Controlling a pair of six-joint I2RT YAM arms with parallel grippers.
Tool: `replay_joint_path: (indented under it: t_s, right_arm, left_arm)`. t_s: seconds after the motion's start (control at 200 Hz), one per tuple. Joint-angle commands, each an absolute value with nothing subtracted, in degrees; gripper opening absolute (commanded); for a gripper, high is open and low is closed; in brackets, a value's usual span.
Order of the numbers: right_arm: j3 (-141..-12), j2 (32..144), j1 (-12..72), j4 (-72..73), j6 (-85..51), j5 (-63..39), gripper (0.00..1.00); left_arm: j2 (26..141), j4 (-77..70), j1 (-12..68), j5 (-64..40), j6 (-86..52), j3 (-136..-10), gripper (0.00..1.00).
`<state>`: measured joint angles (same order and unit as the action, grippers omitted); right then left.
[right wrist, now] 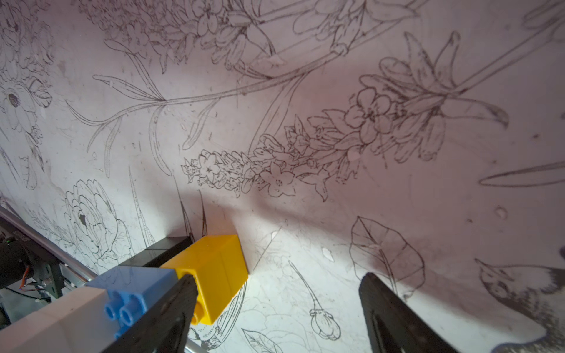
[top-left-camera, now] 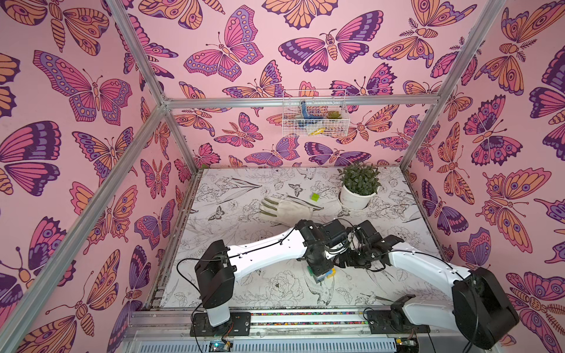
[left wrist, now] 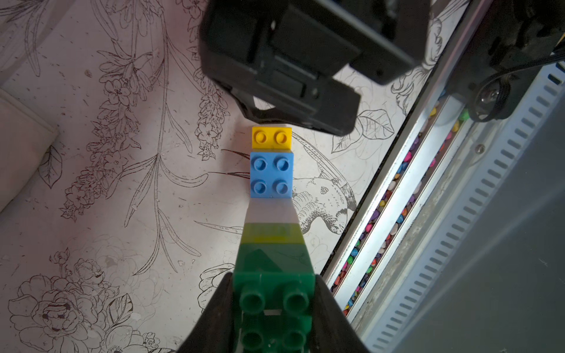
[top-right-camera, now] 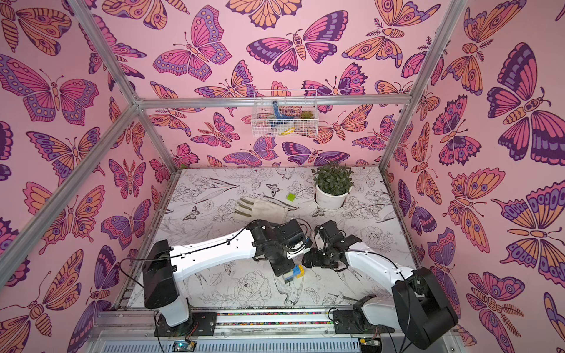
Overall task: Assemble a giraffe with lego
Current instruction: Assemble the lego brick with the lego brick.
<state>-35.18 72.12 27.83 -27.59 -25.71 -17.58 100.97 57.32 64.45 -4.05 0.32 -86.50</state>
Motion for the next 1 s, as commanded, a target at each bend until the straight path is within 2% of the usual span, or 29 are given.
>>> replay_joint_path:
  t_s: [0.0, 0.411, 0.586, 0.996]
  right_arm:
    - [-34.81, 71.46, 27.60, -28.04, -26.11, -16.69, 0.87]
    - [-35.04, 70.55, 26.91, -28.56, -26.24, -16.41, 0.87]
    - [-35.09, 68.62, 26.54, -27.74, -26.93, -16.50, 0.87]
    - [-35.21, 63.31, 25.86, -29.69, -27.21, -16.26, 0.87]
  left_arm:
    - [105.09, 63.02, 63.54, -1.40, 2.16, -81.93, 0.09]
    - [105.75, 61.84, 63.50, -4.32, 2.48, -81.99, 0.11]
    - [103.44, 61.13, 63.54, -2.84, 1.93, -82.93, 0.22]
    - [100.39, 61.07, 63.63, -1.67, 2.15, -87.77, 0.55]
